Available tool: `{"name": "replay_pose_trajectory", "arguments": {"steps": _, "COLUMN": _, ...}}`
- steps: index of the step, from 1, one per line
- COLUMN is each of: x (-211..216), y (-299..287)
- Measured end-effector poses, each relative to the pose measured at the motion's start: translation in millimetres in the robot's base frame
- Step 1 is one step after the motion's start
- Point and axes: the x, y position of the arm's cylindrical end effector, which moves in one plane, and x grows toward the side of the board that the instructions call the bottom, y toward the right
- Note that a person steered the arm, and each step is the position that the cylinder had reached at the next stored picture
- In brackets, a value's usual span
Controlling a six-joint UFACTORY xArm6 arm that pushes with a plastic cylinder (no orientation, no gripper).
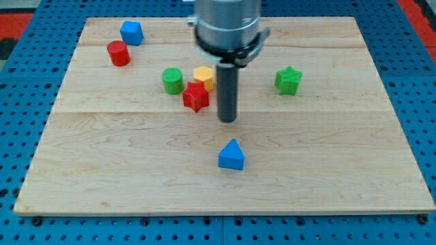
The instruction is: Push the red star to the center left
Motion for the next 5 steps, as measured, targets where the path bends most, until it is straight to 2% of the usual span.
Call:
{"name": "replay_pose_trajectory", "arguments": {"steps": 1, "x": -33, "y": 13}}
{"name": "replay_pose_trajectory", "arguments": {"steps": 2, "x": -33, "y": -50}}
{"name": "replay_pose_trajectory", "arguments": {"steps": 3, "x": -24, "y": -140}}
{"name": "replay_pose_trajectory", "arguments": {"steps": 4, "x": -11, "y": -191}}
{"name": "replay_pose_trajectory", "arguments": {"steps": 5, "x": 16, "y": -204}}
